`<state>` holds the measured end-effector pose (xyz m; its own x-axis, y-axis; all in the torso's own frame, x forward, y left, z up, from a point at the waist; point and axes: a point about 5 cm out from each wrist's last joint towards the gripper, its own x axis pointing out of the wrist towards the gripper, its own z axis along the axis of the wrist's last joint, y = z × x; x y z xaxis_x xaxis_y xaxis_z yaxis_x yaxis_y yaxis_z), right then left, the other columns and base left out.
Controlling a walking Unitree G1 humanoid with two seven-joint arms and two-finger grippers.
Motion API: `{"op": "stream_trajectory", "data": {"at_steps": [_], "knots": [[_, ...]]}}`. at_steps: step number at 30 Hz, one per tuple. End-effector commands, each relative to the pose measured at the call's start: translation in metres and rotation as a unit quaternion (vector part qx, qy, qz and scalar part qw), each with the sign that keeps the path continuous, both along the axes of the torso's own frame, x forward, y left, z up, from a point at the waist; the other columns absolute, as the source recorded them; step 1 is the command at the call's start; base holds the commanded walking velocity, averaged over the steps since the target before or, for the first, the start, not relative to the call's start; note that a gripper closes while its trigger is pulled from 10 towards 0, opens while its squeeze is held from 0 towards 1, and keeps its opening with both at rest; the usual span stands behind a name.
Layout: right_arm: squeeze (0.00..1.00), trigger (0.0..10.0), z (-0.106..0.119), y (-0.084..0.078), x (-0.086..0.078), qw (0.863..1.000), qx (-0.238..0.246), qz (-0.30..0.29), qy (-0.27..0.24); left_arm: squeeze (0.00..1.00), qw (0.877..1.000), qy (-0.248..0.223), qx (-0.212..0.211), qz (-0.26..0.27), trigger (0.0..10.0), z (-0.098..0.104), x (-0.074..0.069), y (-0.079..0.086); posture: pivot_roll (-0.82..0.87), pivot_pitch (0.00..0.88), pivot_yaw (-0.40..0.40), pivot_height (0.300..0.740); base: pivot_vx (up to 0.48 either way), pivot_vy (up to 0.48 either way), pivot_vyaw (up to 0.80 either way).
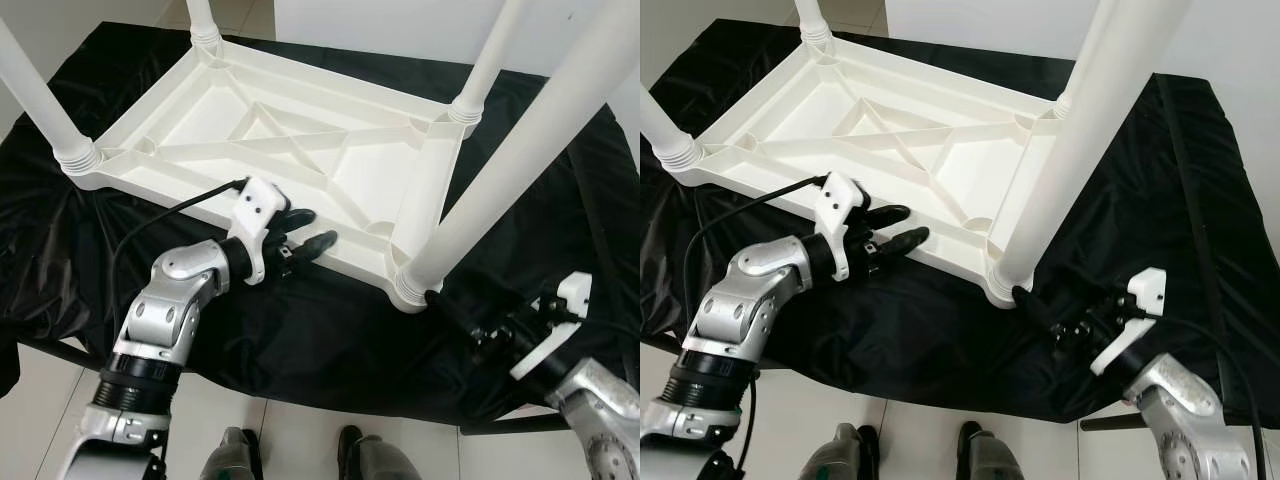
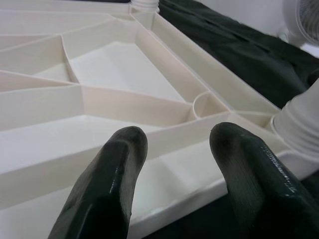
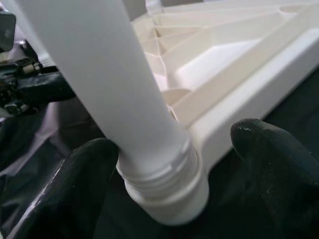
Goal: Building children table
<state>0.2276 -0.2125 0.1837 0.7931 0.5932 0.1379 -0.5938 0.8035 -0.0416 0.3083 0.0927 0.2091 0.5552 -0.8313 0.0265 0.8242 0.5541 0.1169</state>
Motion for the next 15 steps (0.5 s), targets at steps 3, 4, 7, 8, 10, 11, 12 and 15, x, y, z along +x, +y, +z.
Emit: {"op": "stream_trajectory", "data": {"at_steps": [3, 4, 7, 8, 10, 11, 12, 15], "knots": [[1.00, 10.0, 0.001, -0.002, 0.006, 1.000, -0.001, -0.025, -0.013, 0.00, 1.000, -0.001, 0.002, 0.028, 10.0, -0.005, -0.003, -0.003, -0.01, 0.191, -0.022, 0.740, 0.000, 0.000, 0.00], [1.00, 10.0, 0.001, -0.002, 0.006, 1.000, -0.001, -0.025, -0.013, 0.00, 1.000, -0.001, 0.002, 0.028, 10.0, -0.005, -0.003, -0.003, -0.01, 0.191, -0.022, 0.740, 0.000, 0.000, 0.00], [1.00, 10.0, 0.002, 0.000, 0.010, 0.999, -0.002, -0.036, -0.022, 0.00, 0.999, 0.008, 0.000, 0.043, 10.0, -0.006, -0.003, -0.004, 0.00, 0.186, -0.020, 0.740, 0.000, 0.000, 0.00], [1.00, 10.0, 0.003, 0.003, 0.013, 0.999, 0.003, -0.039, -0.028, 1.00, 0.998, 0.007, -0.001, 0.056, 10.0, -0.005, -0.002, -0.003, 0.00, 0.185, -0.020, 0.740, 0.000, 0.000, 0.00], [1.00, 10.0, 0.003, 0.008, 0.017, 0.999, 0.010, -0.034, -0.026, 1.00, 0.998, -0.004, 0.004, 0.062, 10.0, -0.005, -0.002, -0.002, 0.01, 0.182, -0.025, 0.740, 0.000, 0.000, 0.00], [1.00, 10.0, 0.002, 0.014, 0.022, 0.999, 0.014, -0.024, -0.023, 1.00, 0.998, -0.025, 0.013, 0.060, 10.0, -0.005, -0.004, -0.002, 0.01, 0.179, -0.033, 0.740, 0.000, 0.000, 0.00], [0.00, 10.0, 0.002, 0.020, 0.025, 1.000, 0.017, -0.008, -0.020, 0.00, 0.998, -0.030, 0.026, 0.055, 10.0, -0.009, -0.005, -0.002, 0.00, 0.177, -0.034, 0.740, 0.000, 0.000, 0.00], [0.00, 10.0, 0.003, 0.025, 0.029, 1.000, 0.013, 0.000, -0.027, 0.00, 0.997, -0.032, 0.035, 0.055, 10.0, -0.015, -0.005, -0.003, 0.00, 0.176, -0.028, 0.740, 0.000, 0.000, 0.00]]}}
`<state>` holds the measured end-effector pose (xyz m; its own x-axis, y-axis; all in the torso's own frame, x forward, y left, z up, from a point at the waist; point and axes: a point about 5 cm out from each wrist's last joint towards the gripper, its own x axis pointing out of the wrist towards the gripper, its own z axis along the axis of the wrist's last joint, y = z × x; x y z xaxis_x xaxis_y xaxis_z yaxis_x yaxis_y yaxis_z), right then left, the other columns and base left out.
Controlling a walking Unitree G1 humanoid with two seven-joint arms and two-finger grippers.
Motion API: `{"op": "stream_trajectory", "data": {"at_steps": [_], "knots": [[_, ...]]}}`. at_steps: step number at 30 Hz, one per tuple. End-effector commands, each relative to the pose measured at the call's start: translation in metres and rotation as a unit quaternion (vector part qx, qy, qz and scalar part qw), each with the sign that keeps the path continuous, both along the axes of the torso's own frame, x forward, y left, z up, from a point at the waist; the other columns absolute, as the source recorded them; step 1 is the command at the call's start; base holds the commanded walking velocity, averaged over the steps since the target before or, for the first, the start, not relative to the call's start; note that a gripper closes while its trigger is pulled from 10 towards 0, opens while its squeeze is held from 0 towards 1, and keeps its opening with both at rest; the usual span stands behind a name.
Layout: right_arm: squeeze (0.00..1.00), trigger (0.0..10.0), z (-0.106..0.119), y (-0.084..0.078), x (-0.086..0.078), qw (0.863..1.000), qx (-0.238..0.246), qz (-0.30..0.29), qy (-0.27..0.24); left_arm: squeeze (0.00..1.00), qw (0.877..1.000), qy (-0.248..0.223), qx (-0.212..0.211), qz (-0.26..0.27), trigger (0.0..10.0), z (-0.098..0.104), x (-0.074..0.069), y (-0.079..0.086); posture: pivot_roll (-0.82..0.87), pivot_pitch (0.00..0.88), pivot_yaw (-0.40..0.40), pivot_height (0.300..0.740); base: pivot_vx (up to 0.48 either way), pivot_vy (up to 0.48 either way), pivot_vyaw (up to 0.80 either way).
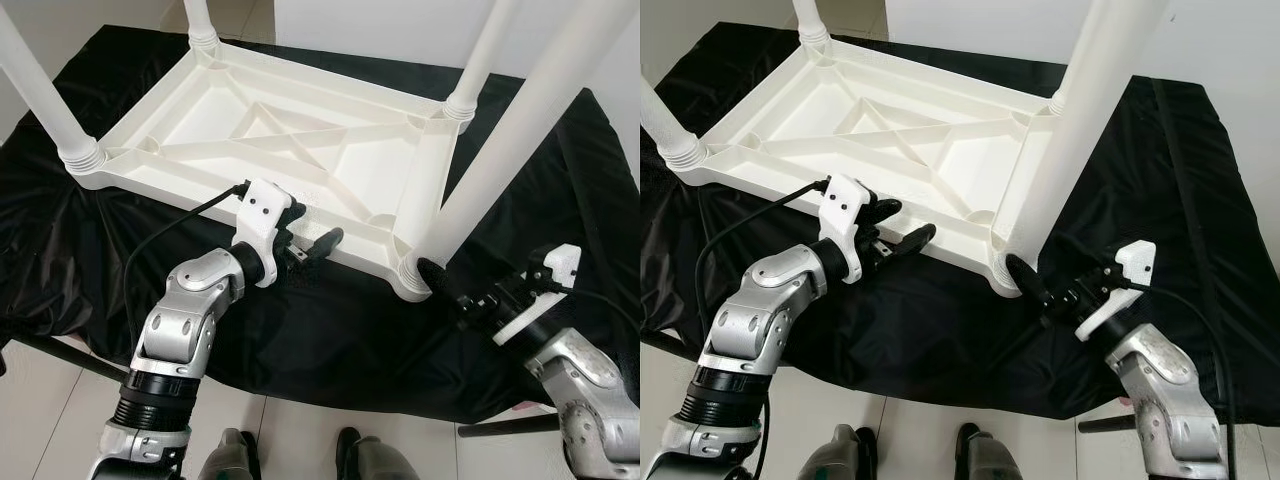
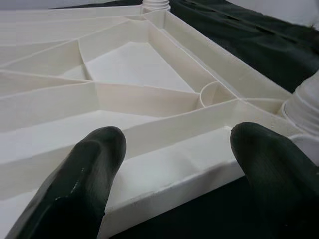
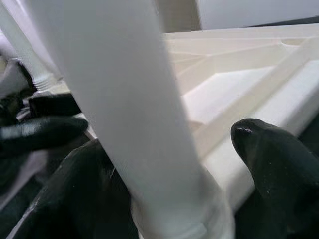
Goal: Building children table
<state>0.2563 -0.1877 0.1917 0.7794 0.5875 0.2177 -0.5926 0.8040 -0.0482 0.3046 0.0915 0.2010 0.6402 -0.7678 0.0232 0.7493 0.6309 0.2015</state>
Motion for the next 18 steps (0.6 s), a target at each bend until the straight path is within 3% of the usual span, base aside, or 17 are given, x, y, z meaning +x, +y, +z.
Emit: {"op": "stream_trajectory", "data": {"at_steps": [1, 7, 13, 18], "knots": [[0.00, 10.0, -0.005, 0.001, 0.002, 1.000, -0.010, -0.004, 0.005, 0.00, 1.000, 0.001, 0.006, 0.005, 10.0, -0.006, -0.001, -0.001, 0.00, 0.176, -0.028, 0.740, 0.000, 0.000, 0.00], [0.00, 10.0, -0.003, 0.003, 0.007, 1.000, -0.024, -0.016, -0.007, 0.00, 1.000, 0.028, -0.009, 0.001, 10.0, -0.004, -0.003, -0.009, -0.01, 0.169, -0.023, 0.740, 0.000, 0.000, 0.00], [0.00, 10.0, -0.006, 0.005, 0.020, 0.996, -0.055, -0.065, -0.011, 0.00, 0.999, 0.030, -0.031, -0.023, 10.0, -0.001, -0.018, -0.023, 0.01, 0.150, -0.041, 0.740, 0.000, 0.000, 0.00], [0.00, 10.0, -0.006, 0.005, 0.026, 0.996, -0.071, -0.041, -0.019, 0.00, 0.998, 0.030, -0.037, -0.045, 10.0, -0.003, -0.029, -0.029, 0.01, 0.137, -0.052, 0.740, 0.000, 0.000, 0.00]]}}
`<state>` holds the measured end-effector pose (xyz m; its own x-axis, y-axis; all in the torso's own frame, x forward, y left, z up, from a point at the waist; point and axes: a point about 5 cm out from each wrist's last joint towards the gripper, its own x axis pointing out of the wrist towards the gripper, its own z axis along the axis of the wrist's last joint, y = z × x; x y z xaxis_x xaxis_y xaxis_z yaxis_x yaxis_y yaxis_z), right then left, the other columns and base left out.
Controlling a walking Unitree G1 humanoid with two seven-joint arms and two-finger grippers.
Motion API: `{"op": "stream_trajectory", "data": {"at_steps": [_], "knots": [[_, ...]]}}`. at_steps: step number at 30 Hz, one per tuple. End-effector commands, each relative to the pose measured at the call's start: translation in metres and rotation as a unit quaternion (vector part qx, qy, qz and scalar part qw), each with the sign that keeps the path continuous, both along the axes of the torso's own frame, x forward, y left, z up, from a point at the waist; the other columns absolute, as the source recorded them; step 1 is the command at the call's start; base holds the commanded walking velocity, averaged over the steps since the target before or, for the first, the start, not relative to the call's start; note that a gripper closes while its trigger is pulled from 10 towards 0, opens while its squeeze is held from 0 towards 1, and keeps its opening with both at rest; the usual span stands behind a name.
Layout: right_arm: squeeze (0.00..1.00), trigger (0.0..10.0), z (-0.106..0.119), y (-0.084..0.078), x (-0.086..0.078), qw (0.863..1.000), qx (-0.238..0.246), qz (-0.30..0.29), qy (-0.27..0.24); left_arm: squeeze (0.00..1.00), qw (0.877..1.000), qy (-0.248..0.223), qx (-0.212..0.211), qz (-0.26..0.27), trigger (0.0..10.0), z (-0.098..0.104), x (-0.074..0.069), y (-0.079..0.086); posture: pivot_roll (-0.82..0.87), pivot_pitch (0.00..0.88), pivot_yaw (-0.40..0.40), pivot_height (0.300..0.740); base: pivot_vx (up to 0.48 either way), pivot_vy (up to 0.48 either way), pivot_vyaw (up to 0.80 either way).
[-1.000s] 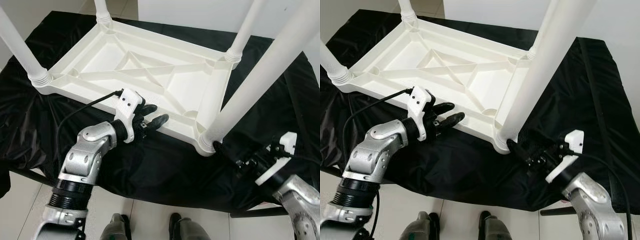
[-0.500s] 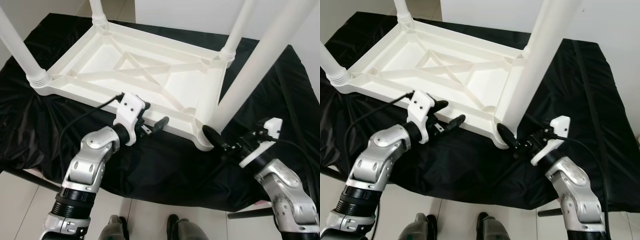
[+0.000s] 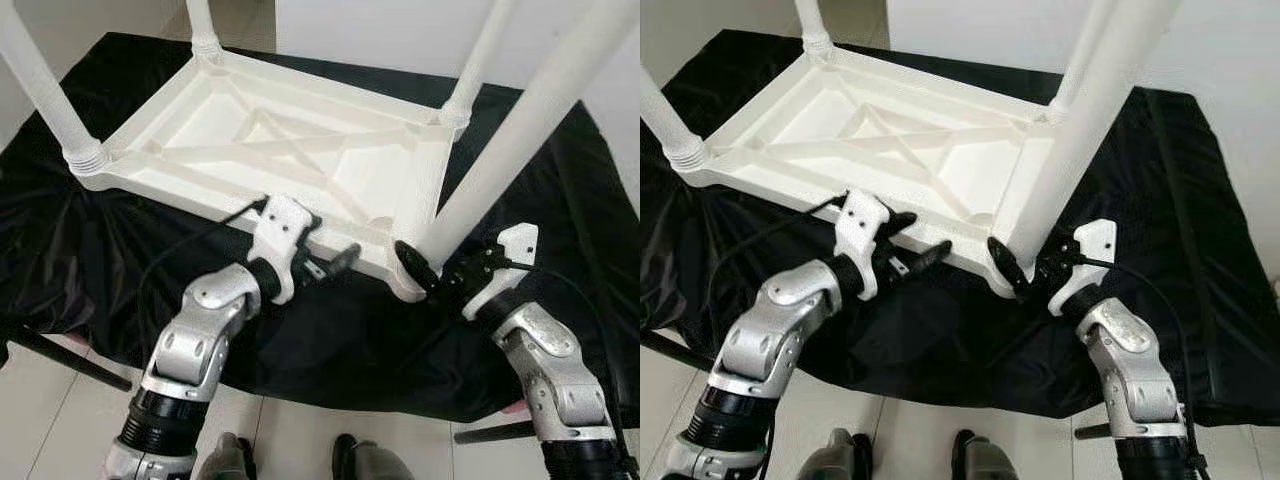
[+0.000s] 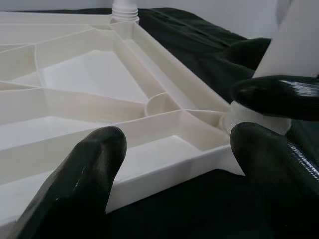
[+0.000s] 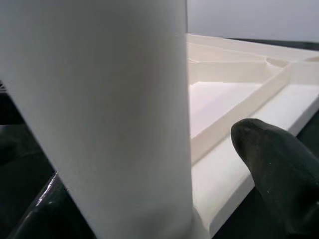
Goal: Building children table
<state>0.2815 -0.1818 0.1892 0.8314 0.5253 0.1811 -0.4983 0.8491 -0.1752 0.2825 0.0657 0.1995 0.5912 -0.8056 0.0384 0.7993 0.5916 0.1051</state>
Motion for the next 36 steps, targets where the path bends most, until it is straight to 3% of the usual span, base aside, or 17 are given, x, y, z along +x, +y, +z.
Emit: {"op": "stream_trajectory", "data": {"at_steps": [1, 3, 5, 12, 17, 21, 23, 25, 30, 31, 36], "knots": [[0.00, 10.0, -0.004, 0.000, 0.001, 1.000, -0.007, 0.018, 0.005, 0.00, 1.000, -0.008, 0.000, -0.012, 10.0, -0.002, -0.008, -0.004, 0.01, 0.137, -0.052, 0.740, 0.000, 0.000, 0.00], [0.00, 10.0, -0.004, 0.000, 0.001, 1.000, -0.007, 0.018, 0.005, 0.00, 1.000, -0.008, 0.000, -0.012, 10.0, -0.002, -0.008, -0.004, 0.01, 0.137, -0.052, 0.740, 0.000, 0.000, 0.00], [0.00, 0.0, -0.007, 0.000, 0.000, 1.000, -0.003, 0.018, 0.009, 0.00, 1.000, -0.023, 0.007, -0.002, 10.0, -0.002, -0.008, -0.005, 0.02, 0.135, -0.063, 0.740, 0.000, 0.000, 0.00], [0.00, 0.0, -0.015, 0.003, -0.003, 1.000, 0.000, 0.001, 0.021, 0.00, 0.999, -0.029, 0.009, 0.014, 10.0, -0.002, -0.010, -0.006, 0.02, 0.147, -0.072, 0.740, 0.000, 0.000, 0.00], [0.00, 0.0, -0.019, 0.002, -0.002, 0.999, -0.003, -0.038, 0.031, 0.00, 0.999, -0.036, 0.013, 0.022, 10.0, -0.002, -0.011, -0.006, 0.01, 0.154, -0.072, 0.740, 0.000, 0.000, 0.00], [0.00, 0.0, -0.021, -0.002, 0.000, 0.994, 0.015, -0.104, 0.041, 0.00, 0.999, -0.040, 0.012, 0.029, 10.0, -0.003, -0.012, -0.008, 0.01, 0.161, -0.076, 0.740, 0.000, 0.000, 0.00], [0.00, 0.0, -0.022, -0.001, 0.001, 0.983, 0.042, -0.170, 0.055, 0.00, 0.999, -0.039, 0.012, 0.034, 10.0, -0.005, -0.012, -0.008, 0.01, 0.169, -0.083, 0.740, 0.000, 0.000, 0.00], [0.00, 0.0, -0.024, -0.004, 0.002, 0.963, 0.063, -0.254, 0.061, 0.00, 0.998, -0.039, 0.009, 0.038, 10.0, -0.006, -0.012, -0.008, 0.01, 0.171, -0.087, 0.740, 0.000, 0.000, 0.00], [0.00, 0.0, -0.028, -0.003, 0.001, 0.946, 0.076, -0.306, 0.072, 0.00, 0.998, -0.044, 0.010, 0.043, 10.0, -0.006, -0.011, -0.008, 0.01, 0.171, -0.087, 0.740, 0.000, 0.000, 0.00], [0.00, 0.0, -0.036, 0.009, -0.003, 0.925, 0.084, -0.361, 0.082, 0.00, 0.998, -0.046, 0.008, 0.047, 10.0, -0.005, -0.009, -0.008, 0.01, 0.171, -0.089, 0.740, 0.000, 0.000, 0.00], [0.00, 0.0, -0.039, 0.023, -0.004, 0.922, 0.095, -0.366, 0.087, 0.00, 0.998, -0.048, 0.006, 0.049, 10.0, -0.004, -0.008, -0.009, 0.01, 0.168, -0.084, 0.740, 0.000, 0.000, 0.00]]}}
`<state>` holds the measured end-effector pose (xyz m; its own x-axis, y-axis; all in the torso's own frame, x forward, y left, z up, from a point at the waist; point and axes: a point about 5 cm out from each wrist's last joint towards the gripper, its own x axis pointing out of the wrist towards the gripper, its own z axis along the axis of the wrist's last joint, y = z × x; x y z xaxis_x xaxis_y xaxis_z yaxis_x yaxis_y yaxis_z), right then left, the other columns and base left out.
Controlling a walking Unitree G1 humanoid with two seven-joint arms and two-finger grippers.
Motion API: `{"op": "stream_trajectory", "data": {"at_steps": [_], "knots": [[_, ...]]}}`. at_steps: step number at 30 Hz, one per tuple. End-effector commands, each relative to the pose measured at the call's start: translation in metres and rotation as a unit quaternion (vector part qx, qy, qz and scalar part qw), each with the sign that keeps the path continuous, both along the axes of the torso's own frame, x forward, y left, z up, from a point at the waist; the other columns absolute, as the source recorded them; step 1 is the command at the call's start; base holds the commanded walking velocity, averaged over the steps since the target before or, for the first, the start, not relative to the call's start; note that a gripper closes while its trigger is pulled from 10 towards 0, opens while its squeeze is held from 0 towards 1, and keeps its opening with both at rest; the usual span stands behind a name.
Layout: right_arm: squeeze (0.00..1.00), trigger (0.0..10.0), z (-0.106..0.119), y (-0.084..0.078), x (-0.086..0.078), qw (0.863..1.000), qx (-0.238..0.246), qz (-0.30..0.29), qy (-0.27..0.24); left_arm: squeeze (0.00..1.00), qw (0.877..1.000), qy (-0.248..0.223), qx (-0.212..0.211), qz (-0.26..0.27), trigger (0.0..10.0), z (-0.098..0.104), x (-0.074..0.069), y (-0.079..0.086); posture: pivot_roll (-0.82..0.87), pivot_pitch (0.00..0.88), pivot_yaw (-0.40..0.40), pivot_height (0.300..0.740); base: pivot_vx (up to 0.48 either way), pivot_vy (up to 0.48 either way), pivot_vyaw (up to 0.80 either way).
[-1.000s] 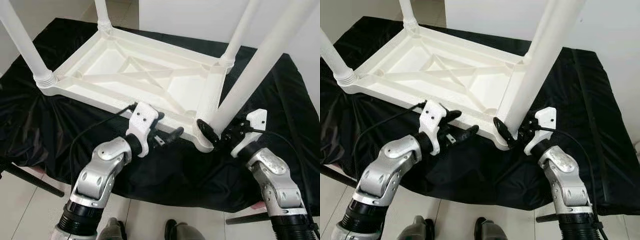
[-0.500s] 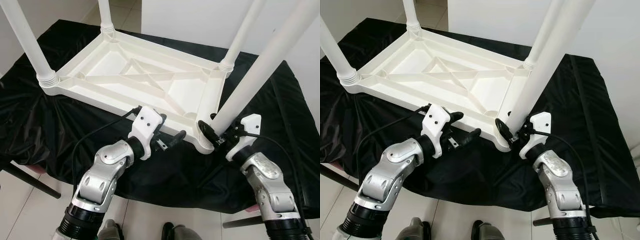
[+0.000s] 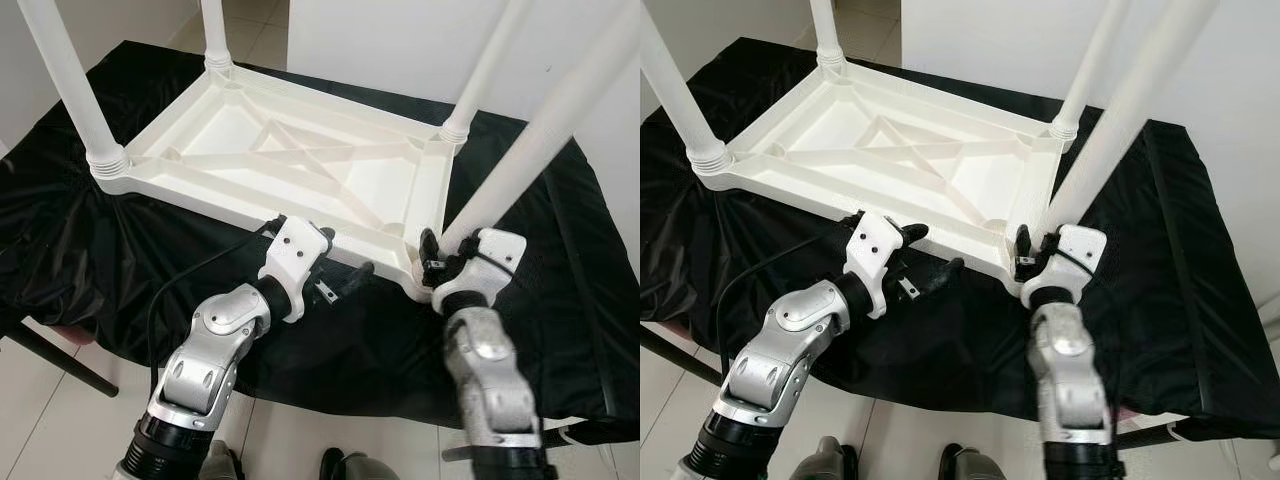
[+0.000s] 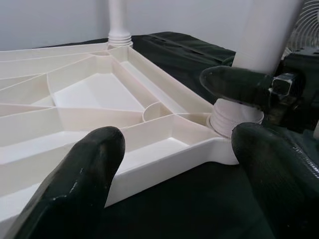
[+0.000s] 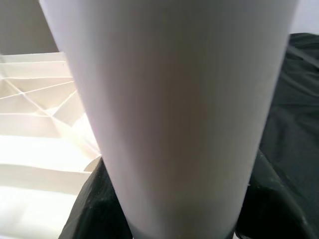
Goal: Building children table
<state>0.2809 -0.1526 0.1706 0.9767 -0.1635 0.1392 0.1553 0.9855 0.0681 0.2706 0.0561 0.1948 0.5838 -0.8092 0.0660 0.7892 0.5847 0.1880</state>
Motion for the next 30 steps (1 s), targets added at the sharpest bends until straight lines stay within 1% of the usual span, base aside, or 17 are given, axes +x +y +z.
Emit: {"op": "stream_trajectory", "data": {"at_steps": [1, 4, 5, 7, 8, 11, 12, 16, 17, 20, 21, 22, 23, 24, 26, 28, 30], "knots": [[0.00, 0.0, -0.020, 0.000, -0.002, 0.999, -0.002, -0.014, 0.047, 0.00, 0.999, -0.010, -0.010, 0.052, 10.0, 0.001, 0.004, 0.001, 0.01, 0.166, -0.080, 0.740, 0.000, 0.000, 0.00], [0.00, 0.0, -0.019, 0.005, -0.001, 0.999, 0.001, 0.001, 0.046, 0.00, 0.998, -0.013, -0.011, 0.053, 10.0, 0.002, 0.005, 0.001, 0.01, 0.165, -0.082, 0.740, 0.000, 0.000, 0.00], [0.00, 4.4, -0.018, 0.006, -0.001, 0.999, 0.001, 0.014, 0.044, 0.00, 0.998, -0.015, -0.010, 0.054, 10.0, 0.002, 0.005, 0.002, 0.02, 0.164, -0.083, 0.740, 0.000, 0.000, 0.00], [0.00, 4.4, -0.017, 0.006, -0.001, 0.999, 0.001, 0.018, 0.045, 0.00, 0.998, -0.018, -0.009, 0.055, 10.0, 0.003, 0.006, 0.002, 0.02, 0.164, -0.083, 0.740, 0.000, 0.000, 0.00], [0.00, 10.0, -0.014, 0.005, 0.000, 0.999, 0.003, 0.033, 0.037, 0.00, 0.998, -0.019, -0.010, 0.056, 10.0, 0.003, 0.006, 0.002, 0.01, 0.164, -0.083, 0.740, 0.000, 0.000, 0.00], [0.00, 10.0, -0.014, 0.005, 0.000, 0.999, 0.003, 0.033, 0.037, 0.00, 0.998, -0.019, -0.010, 0.056, 10.0, 0.003, 0.006, 0.002, 0.01, 0.164, -0.083, 0.740, 0.000, 0.000, 0.00], [1.00, 10.0, -0.011, 0.002, 0.001, 0.998, 0.000, 0.051, 0.027, 0.00, 0.998, -0.020, -0.011, 0.057, 10.0, 0.003, 0.006, 0.002, 0.01, 0.165, -0.082, 0.740, 0.000, 0.000, 0.00], [1.00, 10.0, -0.002, -0.017, 0.002, 0.988, -0.031, 0.151, 0.001, 0.00, 0.998, -0.027, -0.013, 0.058, 10.0, 0.006, 0.007, 0.002, 0.02, 0.166, -0.086, 0.740, 0.000, 0.000, 0.00], [1.00, 10.0, -0.002, -0.017, 0.002, 0.988, -0.031, 0.151, 0.001, 0.00, 0.998, -0.027, -0.013, 0.058, 10.0, 0.006, 0.007, 0.002, 0.02, 0.166, -0.086, 0.740, 0.000, 0.000, 0.00], [1.00, 10.0, 0.000, -0.025, 0.002, 0.980, -0.050, 0.194, 0.003, 0.00, 0.998, -0.030, -0.013, 0.058, 10.0, 0.007, 0.007, 0.002, 0.02, 0.167, -0.087, 0.740, 0.000, 0.000, 0.00], [0.00, 10.0, 0.002, -0.029, 0.002, 0.973, -0.061, 0.224, 0.003, 0.00, 0.998, -0.032, -0.013, 0.059, 10.0, 0.008, 0.007, 0.002, 0.03, 0.166, -0.086, 0.740, 0.000, 0.000, 0.00], [0.00, 10.0, 0.003, -0.032, 0.003, 0.964, -0.074, 0.256, 0.005, 0.00, 0.998, -0.035, -0.012, 0.059, 10.0, 0.009, 0.007, 0.003, 0.03, 0.166, -0.086, 0.740, 0.000, 0.000, 0.00], [0.00, 10.0, 0.003, -0.032, 0.003, 0.964, -0.074, 0.256, 0.005, 0.00, 0.998, -0.035, -0.012, 0.059, 10.0, 0.009, 0.007, 0.003, 0.03, 0.166, -0.086, 0.740, 0.000, 0.000, 0.00], [0.00, 10.0, 0.005, -0.034, 0.004, 0.957, -0.082, 0.277, 0.006, 0.00, 0.998, -0.037, -0.012, 0.059, 10.0, 0.010, 0.007, 0.003, 0.03, 0.166, -0.086, 0.740, 0.000, 0.000, 0.00], [0.00, 10.0, 0.007, -0.033, 0.005, 0.937, -0.108, 0.331, 0.005, 0.00, 0.998, -0.033, -0.012, 0.051, 10.0, 0.009, 0.006, 0.002, 0.03, 0.166, -0.086, 0.740, 0.000, 0.000, 0.00], [0.00, 10.0, 0.007, -0.031, 0.007, 0.923, -0.121, 0.364, 0.005, 0.00, 0.999, -0.027, -0.009, 0.038, 10.0, 0.007, 0.003, 0.001, 0.03, 0.166, -0.086, 0.740, 0.000, 0.000, 0.00], [0.00, 10.0, 0.006, -0.030, 0.009, 0.918, -0.122, 0.377, 0.006, 0.00, 1.000, -0.019, -0.004, 0.020, 10.0, 0.003, -0.001, -0.001, 0.04, 0.162, -0.090, 0.740, 0.000, 0.000, 0.00]]}}
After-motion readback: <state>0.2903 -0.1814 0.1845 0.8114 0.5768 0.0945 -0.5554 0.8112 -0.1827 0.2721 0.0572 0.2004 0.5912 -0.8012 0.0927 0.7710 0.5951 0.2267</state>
